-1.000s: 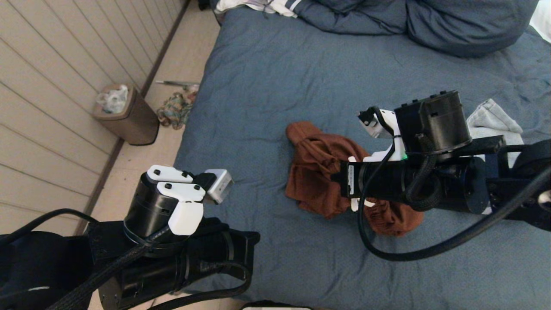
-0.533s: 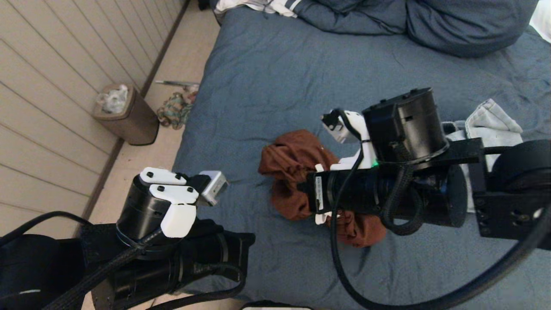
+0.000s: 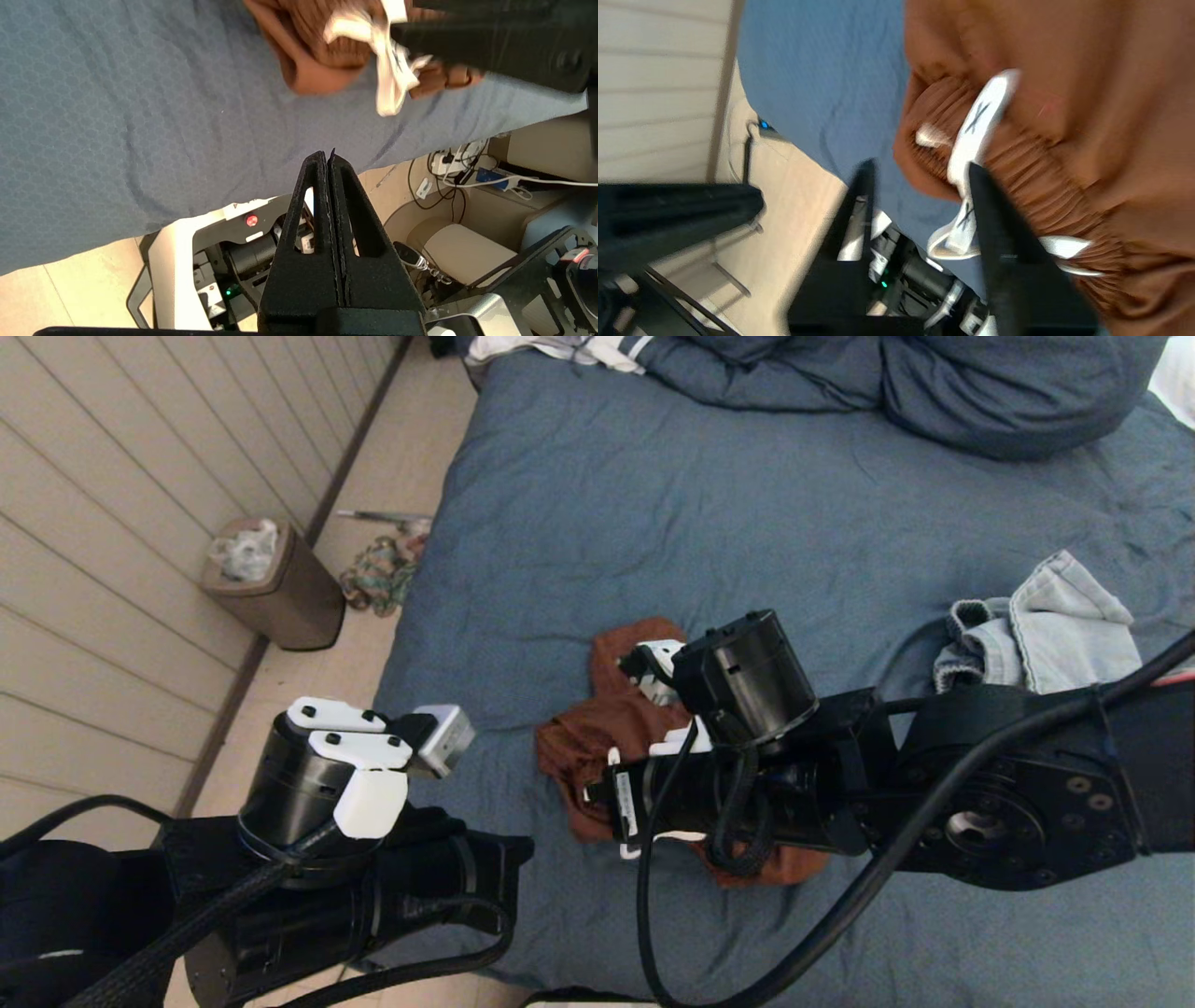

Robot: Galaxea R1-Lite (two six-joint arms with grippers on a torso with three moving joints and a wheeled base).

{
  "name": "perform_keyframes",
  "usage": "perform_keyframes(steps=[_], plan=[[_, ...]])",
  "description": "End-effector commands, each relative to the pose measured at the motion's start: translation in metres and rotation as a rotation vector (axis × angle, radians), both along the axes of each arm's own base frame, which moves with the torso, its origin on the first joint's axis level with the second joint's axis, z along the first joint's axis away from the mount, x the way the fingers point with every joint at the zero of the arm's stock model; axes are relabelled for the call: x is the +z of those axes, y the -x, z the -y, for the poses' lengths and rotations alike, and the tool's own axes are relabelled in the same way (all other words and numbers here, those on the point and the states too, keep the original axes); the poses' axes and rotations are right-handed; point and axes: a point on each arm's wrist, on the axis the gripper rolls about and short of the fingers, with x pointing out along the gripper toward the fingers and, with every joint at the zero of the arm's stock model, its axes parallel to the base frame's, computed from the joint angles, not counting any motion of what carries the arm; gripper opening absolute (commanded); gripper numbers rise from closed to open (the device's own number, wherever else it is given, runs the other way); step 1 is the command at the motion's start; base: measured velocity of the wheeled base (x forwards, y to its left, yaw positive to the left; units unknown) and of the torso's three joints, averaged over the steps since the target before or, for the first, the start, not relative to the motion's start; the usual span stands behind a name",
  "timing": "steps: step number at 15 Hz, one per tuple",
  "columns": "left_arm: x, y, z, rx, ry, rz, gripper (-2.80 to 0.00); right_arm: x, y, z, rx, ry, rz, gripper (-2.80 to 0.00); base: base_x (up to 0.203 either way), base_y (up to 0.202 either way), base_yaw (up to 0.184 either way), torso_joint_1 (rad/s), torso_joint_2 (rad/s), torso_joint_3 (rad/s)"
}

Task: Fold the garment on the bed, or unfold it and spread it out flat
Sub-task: Unford the brown shorts

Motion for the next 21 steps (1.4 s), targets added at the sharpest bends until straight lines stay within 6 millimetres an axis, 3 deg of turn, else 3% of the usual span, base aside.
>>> perform_keyframes(steps=[1,5,8,12,17,21], plan=[[-0.001,-0.001,0.001,0.003,0.0,-0.003,-2.8,0.006,0.008,0.009,0.009,0.002,0.016,0.0,0.0,0.0,0.0,0.0,0.0,0.0],[-0.006,-0.004,0.005,-0.005,-0.014,-0.02,-2.8,0.02,0.022,0.038,-0.023,-0.028,0.043,0.0,0.0,0.0,0.0,0.0,0.0,0.0],[-0.024,-0.023,0.027,-0.007,-0.048,-0.046,-2.8,0.024,0.004,0.083,-0.176,-0.033,0.049,0.0,0.0,0.0,0.0,0.0,0.0,0.0],[-0.032,-0.048,0.06,-0.03,-0.038,-0.013,-2.8,0.004,0.01,0.126,-0.293,0.014,0.0,0.0,0.0,0.0,0.0,0.0,0.0,0.0],[-0.03,-0.078,0.092,-0.03,-0.005,0.037,-2.8,-0.018,0.029,0.141,-0.294,0.052,-0.066,0.0,0.0,0.0,0.0,0.0,0.0,0.0],[-0.028,-0.092,0.092,-0.009,-0.007,0.066,-2.8,-0.025,0.03,0.141,-0.268,0.019,-0.056,0.0,0.0,0.0,0.0,0.0,0.0,0.0]])
